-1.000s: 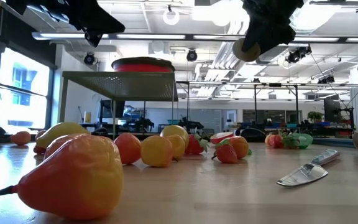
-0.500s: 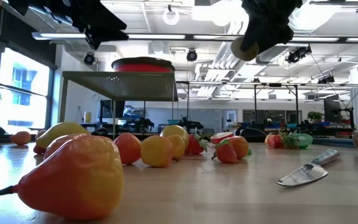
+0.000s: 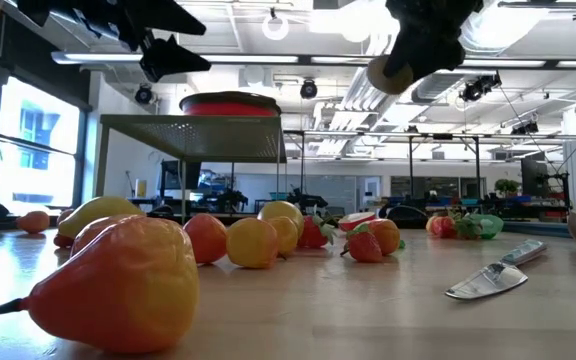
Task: Pick & Place Fruit
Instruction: Put the kiwi into the red strainer on the shelf
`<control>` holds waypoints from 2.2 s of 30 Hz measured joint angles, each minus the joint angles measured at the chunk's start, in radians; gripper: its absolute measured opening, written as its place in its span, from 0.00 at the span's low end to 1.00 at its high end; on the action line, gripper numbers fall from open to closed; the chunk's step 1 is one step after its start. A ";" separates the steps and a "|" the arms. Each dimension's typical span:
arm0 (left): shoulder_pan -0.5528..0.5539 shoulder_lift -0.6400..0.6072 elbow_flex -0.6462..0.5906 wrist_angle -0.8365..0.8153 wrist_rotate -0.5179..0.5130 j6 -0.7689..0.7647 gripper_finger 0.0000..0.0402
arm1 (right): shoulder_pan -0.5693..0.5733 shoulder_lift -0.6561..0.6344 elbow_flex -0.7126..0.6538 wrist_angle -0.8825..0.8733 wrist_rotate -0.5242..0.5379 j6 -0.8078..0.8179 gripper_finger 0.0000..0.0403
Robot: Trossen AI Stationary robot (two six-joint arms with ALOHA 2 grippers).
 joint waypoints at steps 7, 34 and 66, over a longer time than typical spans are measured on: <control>0.000 0.000 0.000 0.082 -0.062 -0.117 0.82 | 0.000 0.000 0.000 0.158 -0.123 -0.111 0.54; 0.000 0.138 0.001 0.362 -0.071 -0.096 0.82 | 0.087 0.215 0.000 0.767 -0.139 -0.242 0.54; 0.000 0.287 0.001 0.565 -0.050 -0.032 0.82 | 0.105 0.378 -0.001 0.969 -0.147 -0.155 0.54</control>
